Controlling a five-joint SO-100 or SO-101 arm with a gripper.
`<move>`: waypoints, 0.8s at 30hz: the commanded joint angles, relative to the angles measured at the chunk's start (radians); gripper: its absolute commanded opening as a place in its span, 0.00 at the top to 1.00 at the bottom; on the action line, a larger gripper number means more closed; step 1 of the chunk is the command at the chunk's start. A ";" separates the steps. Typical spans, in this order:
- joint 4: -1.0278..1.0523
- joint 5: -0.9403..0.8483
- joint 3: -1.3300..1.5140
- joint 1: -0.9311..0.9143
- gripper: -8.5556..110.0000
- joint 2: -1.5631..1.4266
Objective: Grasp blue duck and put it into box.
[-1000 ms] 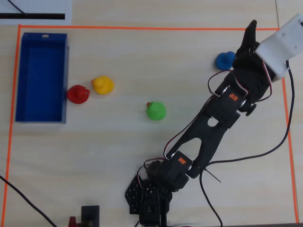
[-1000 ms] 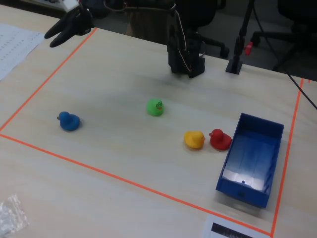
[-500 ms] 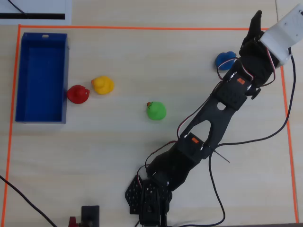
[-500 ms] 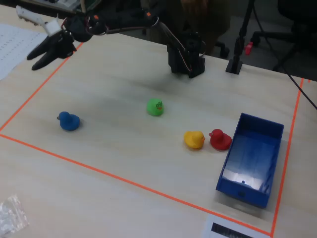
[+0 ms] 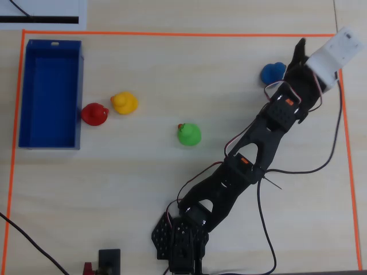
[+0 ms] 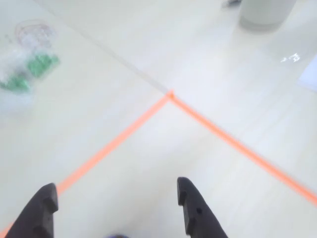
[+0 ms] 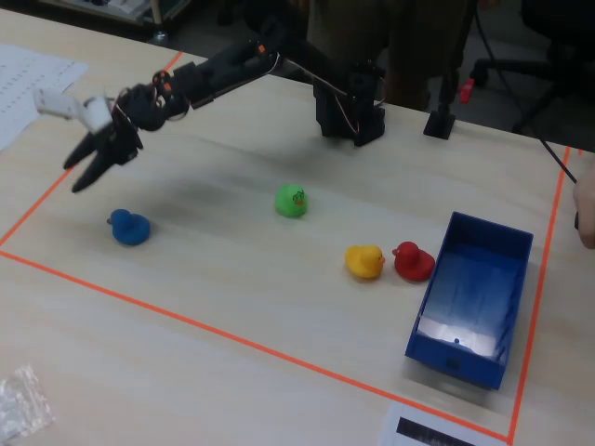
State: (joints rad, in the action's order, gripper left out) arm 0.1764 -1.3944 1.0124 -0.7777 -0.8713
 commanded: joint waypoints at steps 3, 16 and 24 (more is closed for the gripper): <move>-0.121 0.000 0.195 0.020 0.65 -0.152; -0.192 0.025 0.385 0.074 0.66 -0.268; -0.190 0.025 0.382 0.083 0.66 -0.245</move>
State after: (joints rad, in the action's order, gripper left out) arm 0.0107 -1.3790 1.4051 -0.7041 -1.0462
